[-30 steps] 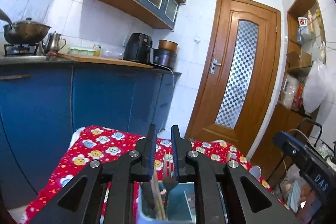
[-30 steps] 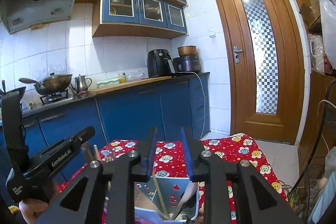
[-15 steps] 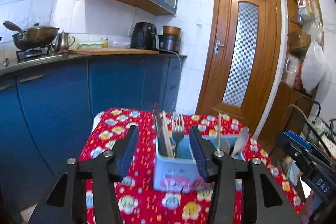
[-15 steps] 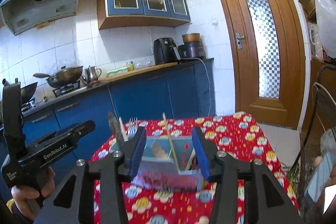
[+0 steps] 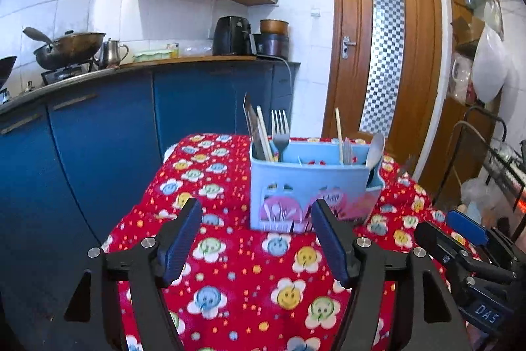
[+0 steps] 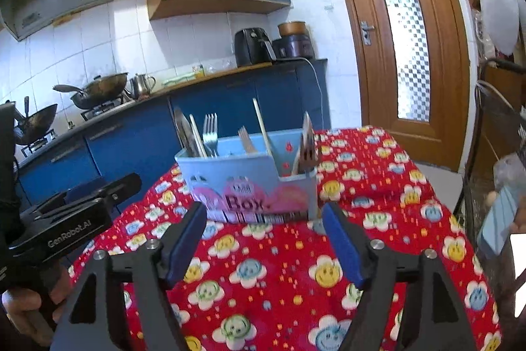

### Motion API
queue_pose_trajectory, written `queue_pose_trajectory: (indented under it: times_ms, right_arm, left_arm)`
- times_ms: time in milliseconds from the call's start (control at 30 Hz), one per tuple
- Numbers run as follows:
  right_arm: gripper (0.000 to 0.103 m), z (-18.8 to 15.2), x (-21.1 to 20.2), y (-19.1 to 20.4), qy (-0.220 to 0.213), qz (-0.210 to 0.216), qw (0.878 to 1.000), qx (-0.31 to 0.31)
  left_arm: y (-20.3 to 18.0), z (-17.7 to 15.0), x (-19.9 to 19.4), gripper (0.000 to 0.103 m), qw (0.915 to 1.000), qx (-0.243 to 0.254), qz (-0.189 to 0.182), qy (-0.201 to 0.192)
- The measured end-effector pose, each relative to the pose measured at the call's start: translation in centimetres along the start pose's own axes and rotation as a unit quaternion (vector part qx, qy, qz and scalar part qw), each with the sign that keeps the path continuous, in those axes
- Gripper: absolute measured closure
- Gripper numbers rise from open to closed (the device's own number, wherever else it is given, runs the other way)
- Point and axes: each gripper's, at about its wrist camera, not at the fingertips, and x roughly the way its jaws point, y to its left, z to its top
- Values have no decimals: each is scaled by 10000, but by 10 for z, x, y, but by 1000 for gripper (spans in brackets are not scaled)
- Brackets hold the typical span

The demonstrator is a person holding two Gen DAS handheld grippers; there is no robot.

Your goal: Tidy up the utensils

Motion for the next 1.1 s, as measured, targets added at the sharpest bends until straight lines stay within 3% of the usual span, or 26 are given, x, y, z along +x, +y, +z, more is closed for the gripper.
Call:
queue_pose_trajectory:
  times_ms: [400,1100]
  right_arm:
    - [22,-28,7,-2,244,-215,9995,7]
    - [21,-32,9,-5,325,-212,9992,91]
  left_arm:
    - [2,-23,14,32,9996,-58,121,262]
    - [0,-28,18,33,9992,14,275,293]
